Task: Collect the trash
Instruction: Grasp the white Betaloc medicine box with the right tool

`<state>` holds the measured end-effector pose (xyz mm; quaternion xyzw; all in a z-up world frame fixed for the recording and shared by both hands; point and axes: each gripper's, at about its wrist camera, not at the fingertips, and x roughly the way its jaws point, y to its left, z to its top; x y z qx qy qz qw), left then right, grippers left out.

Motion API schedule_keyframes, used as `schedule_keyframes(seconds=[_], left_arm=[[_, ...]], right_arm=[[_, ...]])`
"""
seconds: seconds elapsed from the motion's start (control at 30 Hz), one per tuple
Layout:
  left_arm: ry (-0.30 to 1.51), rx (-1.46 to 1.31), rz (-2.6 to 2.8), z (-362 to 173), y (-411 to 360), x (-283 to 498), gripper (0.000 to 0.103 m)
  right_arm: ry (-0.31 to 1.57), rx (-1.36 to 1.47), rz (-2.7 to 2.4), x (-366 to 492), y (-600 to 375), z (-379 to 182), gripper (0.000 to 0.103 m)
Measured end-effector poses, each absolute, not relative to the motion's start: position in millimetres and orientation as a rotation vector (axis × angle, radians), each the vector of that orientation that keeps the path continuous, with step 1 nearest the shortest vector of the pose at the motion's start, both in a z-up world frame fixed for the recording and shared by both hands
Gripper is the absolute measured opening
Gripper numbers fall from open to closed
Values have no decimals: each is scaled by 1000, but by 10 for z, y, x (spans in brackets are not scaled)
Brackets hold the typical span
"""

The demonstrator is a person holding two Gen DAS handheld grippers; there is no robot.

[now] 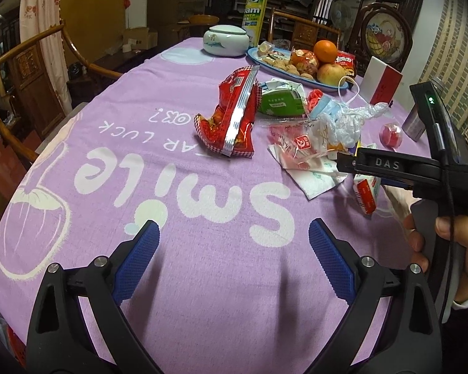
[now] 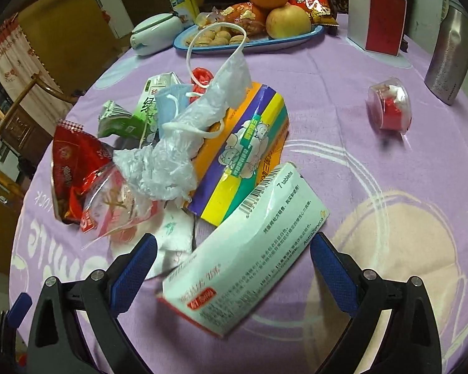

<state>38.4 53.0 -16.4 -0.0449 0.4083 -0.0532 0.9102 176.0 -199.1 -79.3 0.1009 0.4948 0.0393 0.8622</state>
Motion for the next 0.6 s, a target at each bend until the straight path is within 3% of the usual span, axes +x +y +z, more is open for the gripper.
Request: schedule_keyframes(seconds=[0.03, 0.27, 0.6], left_arm=[[844, -92, -108, -167, 538, 379, 93], [840, -94, -92, -159, 587, 384, 93], [850, -58, -103, -153, 465, 445, 93]], right_arm=[[1037, 211, 77, 1762, -1989, -805, 94], [1027, 230, 120, 1613, -2184, -771, 59], [984, 159, 146, 1285, -2433, -672, 56]])
